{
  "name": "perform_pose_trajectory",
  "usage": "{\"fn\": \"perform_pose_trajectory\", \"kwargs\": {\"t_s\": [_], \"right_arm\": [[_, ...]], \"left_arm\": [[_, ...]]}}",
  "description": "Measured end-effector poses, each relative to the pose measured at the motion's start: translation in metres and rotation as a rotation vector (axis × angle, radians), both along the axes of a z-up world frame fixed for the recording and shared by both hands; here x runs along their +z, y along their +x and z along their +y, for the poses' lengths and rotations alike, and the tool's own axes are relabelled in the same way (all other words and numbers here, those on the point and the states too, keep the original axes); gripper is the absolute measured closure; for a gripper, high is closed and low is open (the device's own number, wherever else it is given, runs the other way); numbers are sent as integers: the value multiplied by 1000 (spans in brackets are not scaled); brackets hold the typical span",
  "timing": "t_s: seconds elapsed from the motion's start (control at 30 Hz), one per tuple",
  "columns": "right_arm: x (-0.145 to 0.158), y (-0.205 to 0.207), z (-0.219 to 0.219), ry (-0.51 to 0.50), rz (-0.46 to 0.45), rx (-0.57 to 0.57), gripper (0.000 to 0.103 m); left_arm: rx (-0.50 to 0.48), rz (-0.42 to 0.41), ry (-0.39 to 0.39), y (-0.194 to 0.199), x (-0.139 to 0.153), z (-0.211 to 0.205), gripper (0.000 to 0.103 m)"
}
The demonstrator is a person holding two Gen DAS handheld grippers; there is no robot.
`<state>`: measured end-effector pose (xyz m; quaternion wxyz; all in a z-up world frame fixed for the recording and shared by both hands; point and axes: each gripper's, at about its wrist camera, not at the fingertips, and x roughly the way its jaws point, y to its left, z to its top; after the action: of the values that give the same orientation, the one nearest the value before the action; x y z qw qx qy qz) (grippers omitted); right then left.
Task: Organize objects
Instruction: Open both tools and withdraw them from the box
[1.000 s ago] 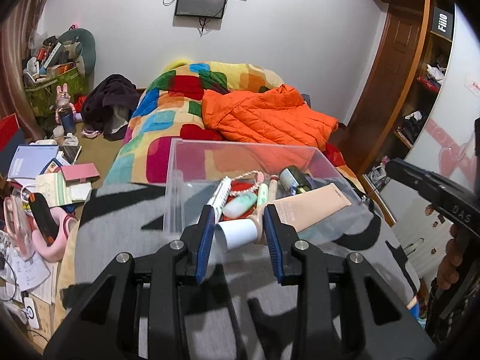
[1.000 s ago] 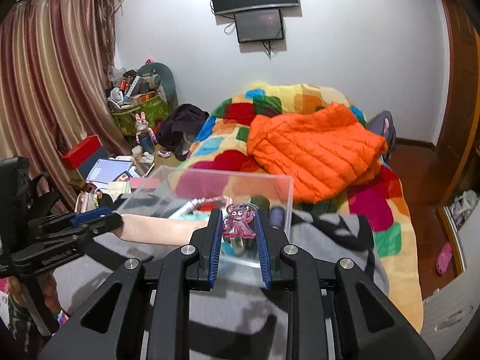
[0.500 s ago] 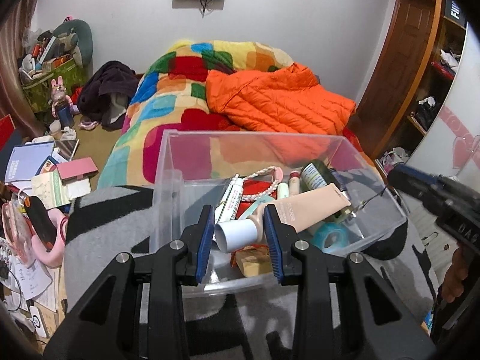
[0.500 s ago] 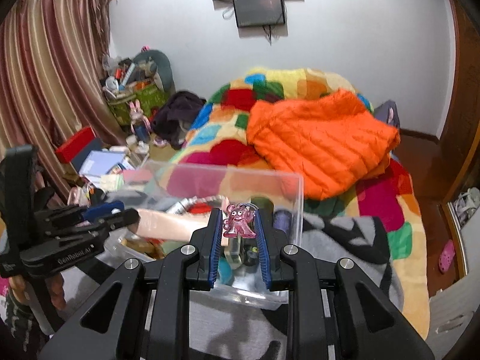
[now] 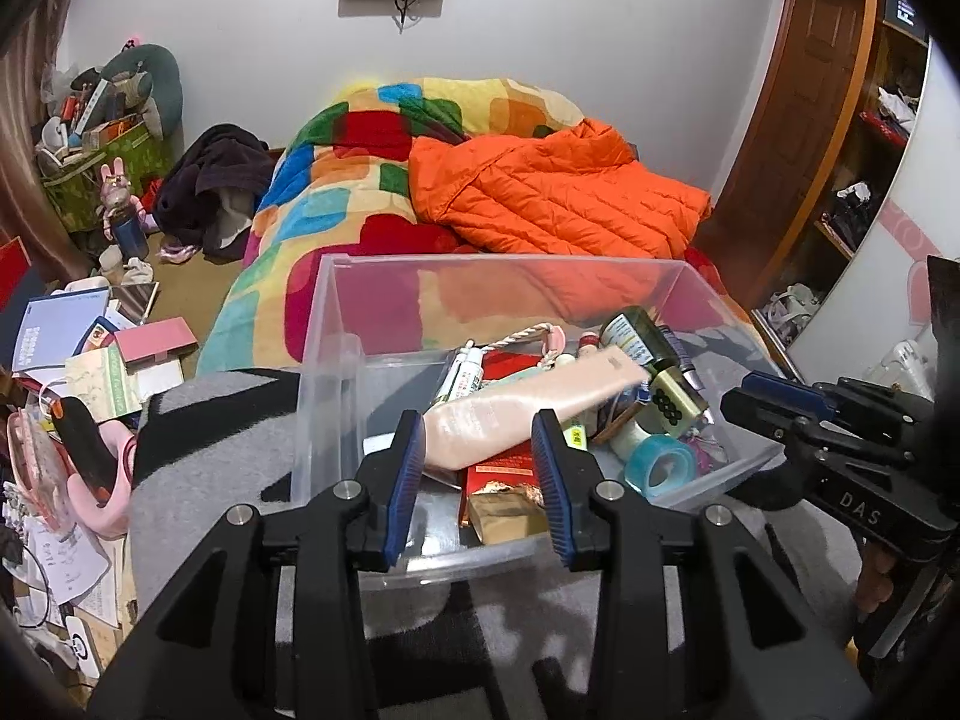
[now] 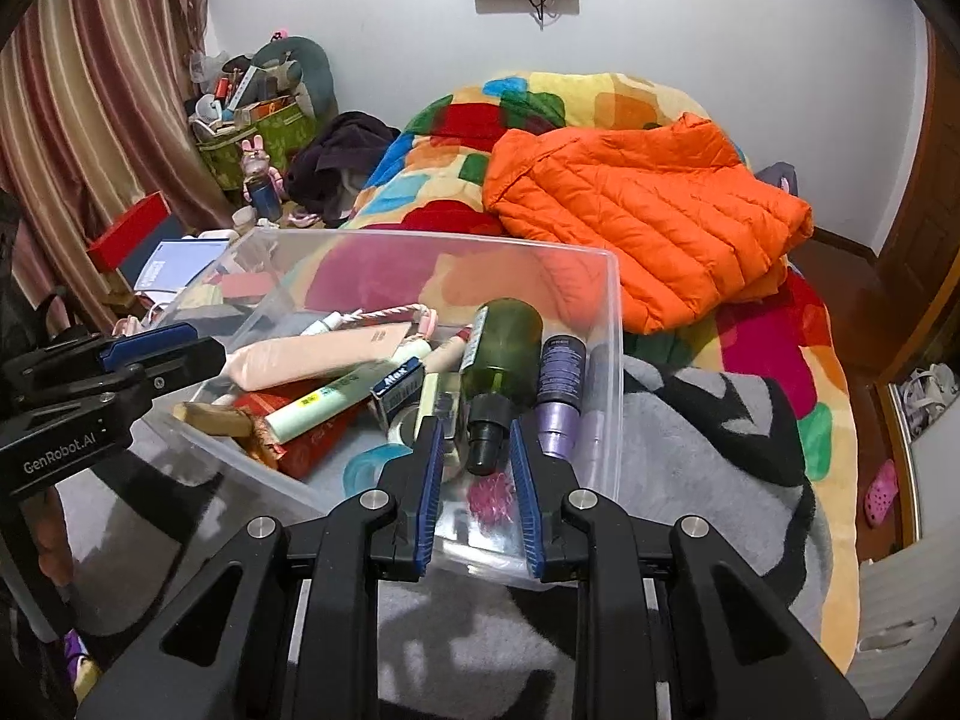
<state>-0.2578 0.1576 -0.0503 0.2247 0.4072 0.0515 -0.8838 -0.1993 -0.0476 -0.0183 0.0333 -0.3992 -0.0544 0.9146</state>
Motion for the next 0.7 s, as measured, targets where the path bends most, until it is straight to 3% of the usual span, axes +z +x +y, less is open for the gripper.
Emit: {"fn": "perform_pose_trajectory", "kwargs": {"t_s": [0.3, 0.37, 0.63, 0.7], "right_arm": [[37, 25, 7, -47, 70, 17, 70], [44, 33, 8, -55, 87, 18, 67], [60, 70, 12, -64, 172, 19, 32], [60, 78, 13, -60, 193, 15, 25]], "left_arm": [[-15, 83, -7, 30, 31, 7, 52], [-17, 104, -13, 38, 37, 9, 45], [-5, 171, -48, 74, 50, 18, 15], [2, 188, -59, 82, 50, 19, 12]]}}
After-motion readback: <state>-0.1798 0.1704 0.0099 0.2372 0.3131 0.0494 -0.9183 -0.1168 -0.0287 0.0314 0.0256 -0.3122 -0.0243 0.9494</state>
